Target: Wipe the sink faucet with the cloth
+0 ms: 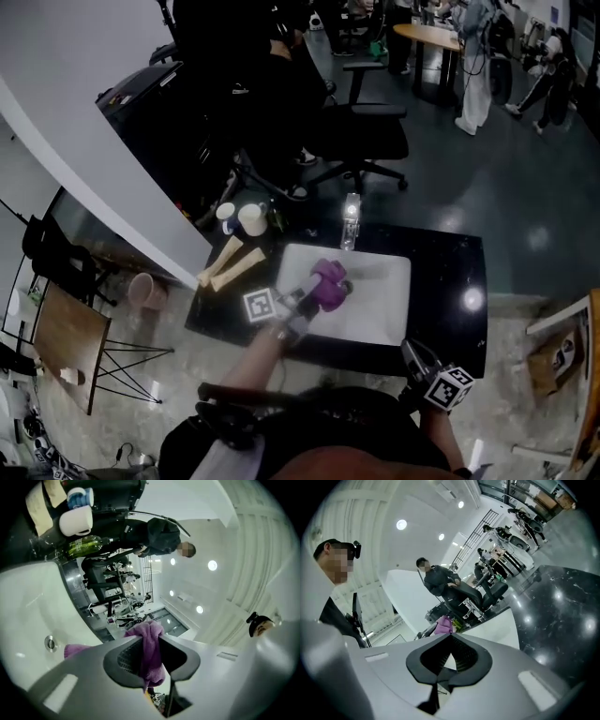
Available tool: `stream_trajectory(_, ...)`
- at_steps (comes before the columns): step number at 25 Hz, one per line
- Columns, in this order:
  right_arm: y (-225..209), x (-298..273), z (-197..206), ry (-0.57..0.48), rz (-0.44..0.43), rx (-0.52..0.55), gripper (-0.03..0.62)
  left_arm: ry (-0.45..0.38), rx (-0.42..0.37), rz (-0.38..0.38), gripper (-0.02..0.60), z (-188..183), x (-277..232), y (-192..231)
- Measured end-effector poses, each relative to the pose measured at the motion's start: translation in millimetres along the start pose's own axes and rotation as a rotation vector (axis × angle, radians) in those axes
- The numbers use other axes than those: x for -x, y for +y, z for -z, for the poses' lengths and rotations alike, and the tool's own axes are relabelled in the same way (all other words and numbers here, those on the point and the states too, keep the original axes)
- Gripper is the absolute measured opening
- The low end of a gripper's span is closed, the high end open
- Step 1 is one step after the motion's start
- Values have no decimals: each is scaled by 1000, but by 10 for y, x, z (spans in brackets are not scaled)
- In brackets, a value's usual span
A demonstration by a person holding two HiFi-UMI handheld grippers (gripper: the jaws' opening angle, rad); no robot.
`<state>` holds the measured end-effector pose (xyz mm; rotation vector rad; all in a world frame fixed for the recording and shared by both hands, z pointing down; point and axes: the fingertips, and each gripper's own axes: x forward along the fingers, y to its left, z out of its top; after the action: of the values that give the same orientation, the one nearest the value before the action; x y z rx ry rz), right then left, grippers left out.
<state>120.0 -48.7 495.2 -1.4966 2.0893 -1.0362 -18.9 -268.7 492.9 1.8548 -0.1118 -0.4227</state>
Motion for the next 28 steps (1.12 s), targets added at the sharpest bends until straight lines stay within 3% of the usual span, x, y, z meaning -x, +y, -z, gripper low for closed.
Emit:
stream_trajectory(3,108,99,41,27,-49,37,11,47,-78,-44,84,471,110,-225)
stream_trajectory(7,256,193,163,96,-95,133,14,88,-115,-35,84,1076,175,-539)
stream_trajectory(9,335,261,270,135,-113,190,105,97,-105,-7,84,1377,210,-610)
stream_trajectory(10,370,309,335,153,-118,212,121,105,-99,-11,84,1533,245,-611)
stream_trajectory(13,487,481,510,195,-114,261,193,141,-121,-75,84,1928,339,-738)
stream_trajectory(20,710,102,495,173,-140,388,254,197,-186,-55,84,1848,241,-1007)
stream_trajectory(23,818,112,598,176,-133,415,288,238,-166,-51,84,1969,302,-997)
stream_trajectory(28,1065,-194,909,205,-107,435,274,330,-156,-34,84,1938,477,-1019)
